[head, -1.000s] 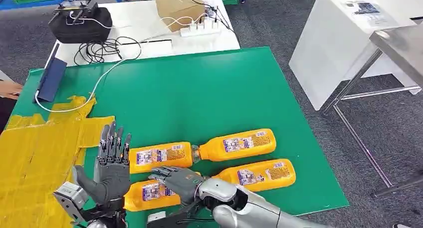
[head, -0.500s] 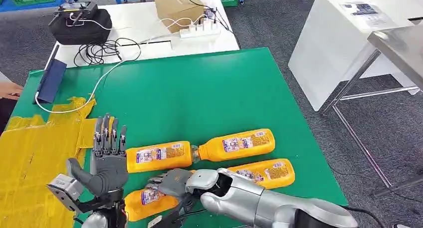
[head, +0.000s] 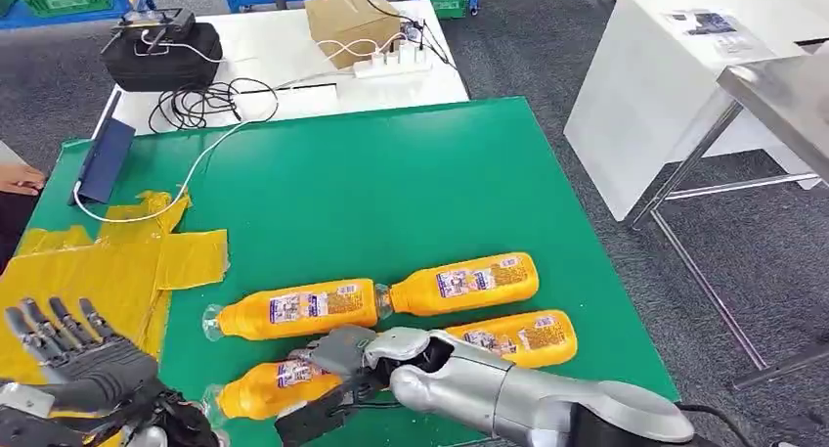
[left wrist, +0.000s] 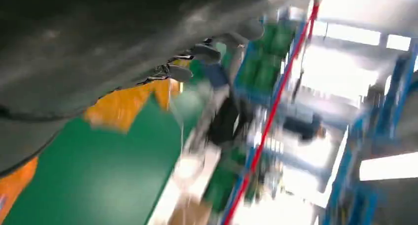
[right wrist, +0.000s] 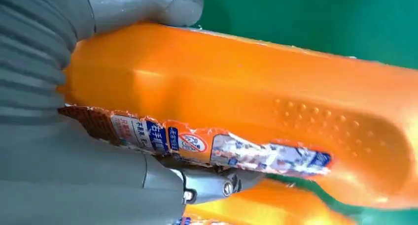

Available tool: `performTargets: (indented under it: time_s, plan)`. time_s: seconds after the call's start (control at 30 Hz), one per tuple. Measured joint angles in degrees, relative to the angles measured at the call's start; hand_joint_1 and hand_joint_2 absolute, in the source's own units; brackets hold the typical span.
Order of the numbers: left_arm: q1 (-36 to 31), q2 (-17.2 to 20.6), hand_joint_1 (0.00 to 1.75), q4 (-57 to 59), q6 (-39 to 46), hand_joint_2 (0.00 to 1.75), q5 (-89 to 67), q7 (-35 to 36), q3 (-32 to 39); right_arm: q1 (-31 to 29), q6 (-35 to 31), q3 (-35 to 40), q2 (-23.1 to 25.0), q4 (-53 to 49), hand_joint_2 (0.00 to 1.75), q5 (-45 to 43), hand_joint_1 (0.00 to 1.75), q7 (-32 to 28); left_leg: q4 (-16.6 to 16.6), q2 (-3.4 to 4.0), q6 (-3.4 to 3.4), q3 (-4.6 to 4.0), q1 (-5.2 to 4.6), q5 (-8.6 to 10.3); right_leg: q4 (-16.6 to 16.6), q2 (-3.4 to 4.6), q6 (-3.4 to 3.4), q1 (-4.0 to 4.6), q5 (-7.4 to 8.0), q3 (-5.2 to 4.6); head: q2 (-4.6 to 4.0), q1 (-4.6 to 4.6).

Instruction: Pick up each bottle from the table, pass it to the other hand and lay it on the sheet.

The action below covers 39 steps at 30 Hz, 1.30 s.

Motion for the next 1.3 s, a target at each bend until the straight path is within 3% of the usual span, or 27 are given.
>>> performTargets:
  time_s: [0.1, 0.17, 0.23, 0.37, 0.5, 0.8, 1.07, 1.3]
  plan:
    - [1.29, -0.04, 0.00, -1.98, 2.90, 1.75, -0.18, -0.13, 1.60, 2.44, -8.31, -3.82, -0.15, -1.13, 1.75, -9.29, 1.75, 0.29, 0.00, 0.00, 0.00, 0.02, 0.02, -0.01, 0.00, 0.00, 0.00, 0.02, 0.00, 0.03, 0.00, -0.02]
    - [2.56, -0.13, 0.00, -3.54, 1.55, 1.75, 1.65, 0.34, 2.54, 7.60, -17.65, -9.23, -0.74, -5.14, 1.75, -14.57, 1.75, -2.53, 0.00, -0.02, 0.00, -0.04, 0.01, -0.02, 0.00, -0.02, 0.01, 0.00, -0.01, 0.00, 0.00, 0.00]
    - [4.47, 0.00, 0.00, -4.35, -5.17, 1.75, 5.98, 4.20, 3.02, 15.19, -23.09, -15.68, -1.35, -12.79, 1.75, -15.39, 1.75, -4.78, 0.00, -0.01, 0.01, -0.29, 0.01, -0.04, 0.00, -0.03, 0.01, 0.02, -0.02, -0.27, 0.00, 0.00]
    - [6.57, 0.90, 0.00, -4.18, -22.10, 1.75, 7.47, 11.72, 2.89, 27.45, -22.79, -25.96, -1.79, -27.24, 1.75, -14.25, 1.75, -7.32, 0.00, -0.07, 0.00, -0.76, 0.02, -0.03, 0.02, -0.09, 0.01, 0.05, -0.02, -0.71, 0.00, -0.02]
    - [6.85, 1.16, 0.00, -3.44, -25.23, 1.75, 6.89, 12.39, 2.78, 32.53, -21.63, -32.13, -2.43, -34.90, 1.75, -13.57, 1.75, -7.89, 0.00, 0.00, 0.01, -0.78, -0.02, -0.04, 0.01, -0.07, 0.01, 0.02, -0.02, -0.73, 0.00, 0.00]
    - [7.10, 1.46, 0.00, -2.95, -25.94, 1.75, 6.18, 12.63, 2.52, 35.52, -21.04, -35.68, -2.69, -39.63, 1.75, -13.33, 1.75, -8.48, 0.00, -0.01, 0.01, -0.76, -0.03, -0.03, 0.00, -0.07, 0.02, 0.01, -0.01, -0.73, 0.00, 0.00]
    - [6.43, 3.35, 0.00, -1.45, -35.18, 1.75, -2.10, 12.11, -2.93, 38.05, -17.30, -37.14, -2.69, -40.74, 1.75, -10.36, 1.75, -9.55, 0.00, -0.02, 0.01, -0.81, -0.04, -0.04, 0.00, -0.08, 0.02, 0.00, -0.01, -0.75, 0.00, 0.00]
    - [4.04, 5.55, 0.00, 0.56, -41.09, 1.75, -6.97, 9.49, -9.15, 32.58, -8.85, -32.89, -3.85, -34.11, 1.75, -8.30, 1.75, -5.77, 0.00, -0.01, 0.01, -0.82, -0.03, -0.01, 0.01, -0.07, 0.02, 0.00, 0.00, -0.73, 0.00, 0.00]
